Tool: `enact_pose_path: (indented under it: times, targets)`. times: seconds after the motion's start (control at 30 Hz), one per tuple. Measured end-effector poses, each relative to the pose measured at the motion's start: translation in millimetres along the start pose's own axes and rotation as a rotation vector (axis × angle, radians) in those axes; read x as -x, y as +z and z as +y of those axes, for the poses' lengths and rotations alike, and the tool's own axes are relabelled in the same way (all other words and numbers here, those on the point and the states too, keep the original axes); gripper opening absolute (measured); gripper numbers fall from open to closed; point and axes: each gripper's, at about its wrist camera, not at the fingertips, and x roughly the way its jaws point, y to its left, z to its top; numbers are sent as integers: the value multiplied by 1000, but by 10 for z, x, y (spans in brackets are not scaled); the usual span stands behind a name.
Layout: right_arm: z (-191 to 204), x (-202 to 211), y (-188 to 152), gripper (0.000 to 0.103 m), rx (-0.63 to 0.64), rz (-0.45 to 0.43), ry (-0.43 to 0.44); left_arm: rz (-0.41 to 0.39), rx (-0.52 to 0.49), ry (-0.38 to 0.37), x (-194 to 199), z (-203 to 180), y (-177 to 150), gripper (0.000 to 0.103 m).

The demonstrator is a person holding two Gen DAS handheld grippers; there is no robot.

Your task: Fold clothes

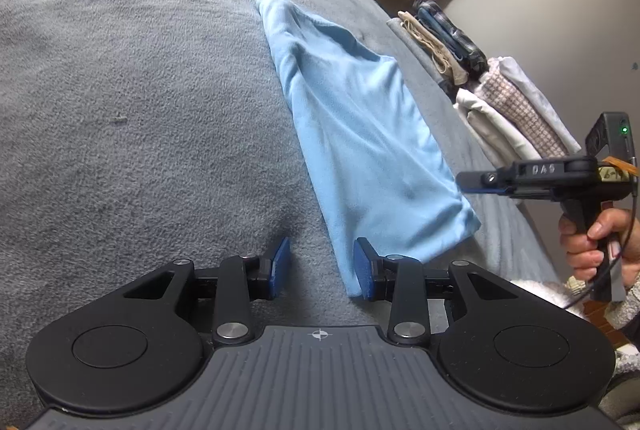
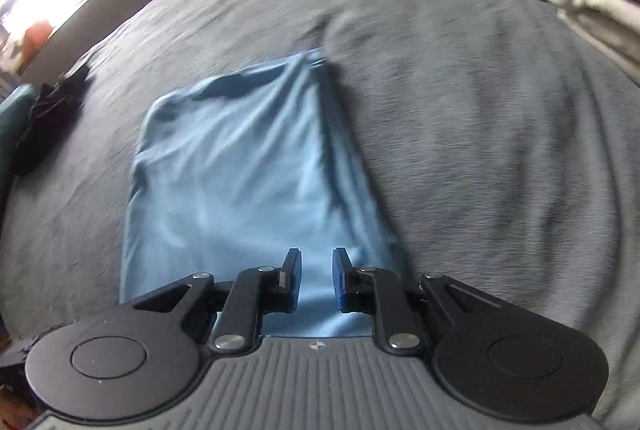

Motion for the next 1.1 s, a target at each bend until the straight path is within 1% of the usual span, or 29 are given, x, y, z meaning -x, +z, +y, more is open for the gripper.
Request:
enact_pose_path:
  times: [0.07, 0.1, 0.13, 0.17, 0.23, 0.3, 0.4, 0.47, 0.5, 0.53, 0.57, 0.6, 0.67, 0.73, 0.8, 0.83, 0.93, 0.97, 1.0, 1.07, 1.1]
  targets:
    - [209, -140, -71, 17, 118, 74, -12, 4, -6, 1, -2, -7, -2, 35]
    - [243, -194, -119, 17, 151, 120, -28, 5, -9, 0, -4, -6, -6, 35]
    - [231, -239, -174, 17, 166, 170, -51, 5, -13, -1, -5, -5, -10, 35]
    - [203, -244, -218, 17, 171, 199, -62, 5, -13, -3, -5, -2, -12, 35]
    - [142, -157, -249, 17, 162, 222, -82, 5, -13, -8, -8, -1, -5, 35]
    - [120, -44, -229, 18, 164, 192, -118, 6, -13, -10, -13, -3, 5, 36]
    - [148, 44, -127, 18, 164, 114, -101, 2, -22, -7, -4, -17, 26, 36]
    - [191, 6, -81, 18, 192, 82, -115, -10, -41, 1, 27, -36, 55, 36]
    - [191, -64, -82, 18, 212, 91, -130, -17, -50, 5, 42, -46, 70, 36]
    - [155, -140, -107, 18, 217, 119, -147, -23, -59, 9, 58, -56, 85, 36]
    - [96, -213, -144, 18, 210, 154, -168, -29, -69, 13, 73, -66, 100, 36]
    - [40, -228, -181, 18, 195, 169, -172, -36, -78, 17, 88, -76, 114, 36]
    - [-15, -118, -216, 18, 171, 166, -169, -48, -97, 26, 119, -96, 144, 36]
    - [4, 0, -206, 18, 178, 129, -190, -61, -116, 34, 150, -116, 173, 36]
    - [100, 89, -141, 18, 225, 58, -192, -74, -135, 42, 181, -135, 203, 36]
    - [164, 106, -92, 18, 257, 21, -191, -85, -162, 42, 150, -179, 236, 36]
    - [373, -21, 51, 18, 348, -64, -183, -107, -241, 41, -32, -320, 300, 36]
    - [432, -112, 89, 17, 380, -86, -178, -88, -241, 56, -116, -328, 279, 36]
    - [479, -196, 104, 17, 409, -98, -186, -64, -234, 75, -203, -325, 249, 36]
    - [477, -346, 87, 17, 441, -77, -221, -20, -228, 108, -339, -299, 166, 36]
    - [406, -370, 60, 17, 422, -63, -225, -33, -245, 110, -329, -272, 100, 36]
